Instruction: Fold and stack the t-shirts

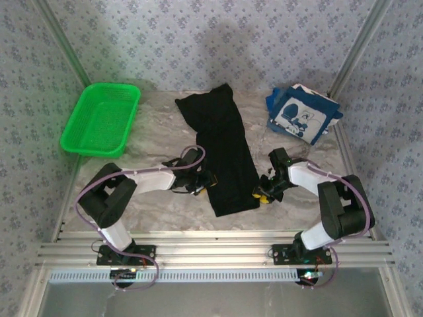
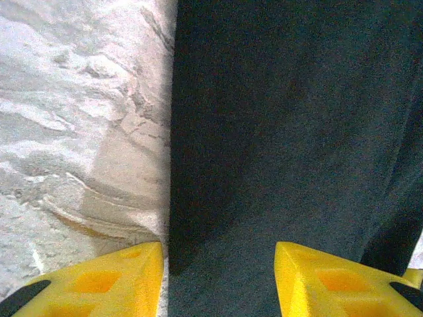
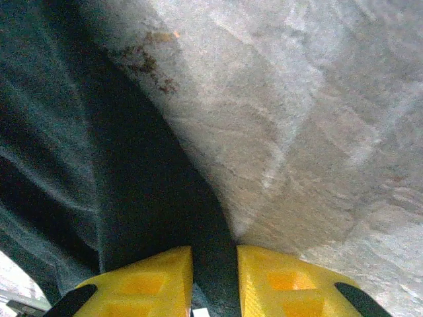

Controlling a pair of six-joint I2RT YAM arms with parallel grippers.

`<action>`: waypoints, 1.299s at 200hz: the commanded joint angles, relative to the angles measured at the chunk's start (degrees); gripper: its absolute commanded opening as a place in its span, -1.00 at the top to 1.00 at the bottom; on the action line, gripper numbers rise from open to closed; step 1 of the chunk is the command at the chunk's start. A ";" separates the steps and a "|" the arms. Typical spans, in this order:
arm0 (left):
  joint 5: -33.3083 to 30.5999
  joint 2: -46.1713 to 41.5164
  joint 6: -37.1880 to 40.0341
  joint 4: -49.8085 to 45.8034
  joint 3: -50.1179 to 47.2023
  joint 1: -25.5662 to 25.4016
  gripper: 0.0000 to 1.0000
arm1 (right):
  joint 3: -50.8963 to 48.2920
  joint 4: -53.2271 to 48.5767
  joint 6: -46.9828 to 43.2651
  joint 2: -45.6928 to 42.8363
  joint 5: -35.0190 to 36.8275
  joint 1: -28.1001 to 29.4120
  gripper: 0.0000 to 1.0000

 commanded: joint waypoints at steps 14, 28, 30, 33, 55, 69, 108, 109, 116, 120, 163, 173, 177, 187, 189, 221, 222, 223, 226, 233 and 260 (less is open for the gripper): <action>-0.45 1.23 -0.62 0.55 -0.98 -0.41 0.05 | 1.52 1.03 -0.82 2.36 -0.27 0.53 0.68; -0.47 1.79 -0.60 0.24 -0.98 -0.46 0.05 | 1.88 0.23 -1.26 2.65 -0.23 0.24 0.84; -0.48 1.90 -0.61 0.17 -0.98 -0.46 0.05 | 1.88 0.09 -1.33 2.63 -0.25 0.19 0.85; -0.43 2.02 -0.66 0.08 -1.03 -0.40 0.06 | 1.88 -0.09 -1.35 2.63 -0.19 0.10 0.87; -1.03 2.62 -1.08 -1.34 -1.30 -0.37 0.07 | 1.40 -1.39 -2.14 1.06 0.57 -1.06 1.00; -1.32 3.13 -1.32 -2.35 -1.37 -0.36 0.10 | 1.42 -4.44 -2.81 -0.36 1.21 -1.38 1.00; -2.42 5.39 -1.08 -5.84 -0.51 -0.37 0.16 | -0.37 -7.97 -2.61 -2.96 2.63 -1.66 1.00; -2.43 5.46 -1.10 -5.95 -0.48 -0.37 0.16 | -0.43 -7.98 -2.55 -3.07 2.68 -1.64 1.00; -2.69 5.82 -0.97 -6.67 -0.29 -0.27 0.17 | -0.96 -8.16 -2.28 -3.68 3.01 -1.68 1.00; -2.85 5.88 -0.85 -6.90 -0.20 -0.20 0.18 | -1.31 -8.32 -2.09 -4.13 3.15 -1.67 1.00; -4.11 6.68 -0.36 -8.30 -0.23 0.35 0.20 | -5.01 -8.78 -0.30 -7.51 3.18 -1.50 0.92; -4.28 6.86 -0.26 -8.47 -0.19 0.57 0.20 | -6.14 -8.37 0.62 -8.44 2.80 -1.28 0.92; -4.42 6.90 -0.24 -8.61 -0.13 0.72 0.20 | -6.56 -8.01 1.03 -8.88 2.61 -1.11 0.92; -4.55 6.60 0.01 -8.69 -0.28 0.98 0.20 | -7.63 -7.07 2.57 -10.01 1.82 -0.37 0.92; -4.55 6.48 0.02 -8.70 -0.34 1.02 0.20 | -7.88 -6.88 3.01 -10.20 1.58 -0.19 0.92; -4.20 1.47 0.37 -7.53 -2.72 1.51 0.13 | -10.01 -2.62 9.81 -12.54 -1.03 3.57 0.92; -4.11 1.26 0.33 -7.41 -2.86 1.53 0.12 | -10.04 -2.40 10.03 -12.56 -1.08 3.70 0.92; -4.02 1.03 0.31 -7.35 -2.97 1.50 0.11 | -10.06 -2.25 10.27 -12.62 -1.15 3.81 0.92; -3.73 0.17 0.29 -7.29 -3.28 1.43 0.08 | -10.13 -1.97 10.69 -12.74 -1.21 4.07 0.92; -3.02 -1.89 0.19 -7.28 -4.04 1.24 0.00 | -10.26 -1.92 11.96 -13.01 -1.24 4.87 0.92; -1.92 -10.40 -1.96 -10.00 -6.62 -1.69 -0.22 | -10.08 1.00 13.76 -12.35 -1.35 6.66 0.92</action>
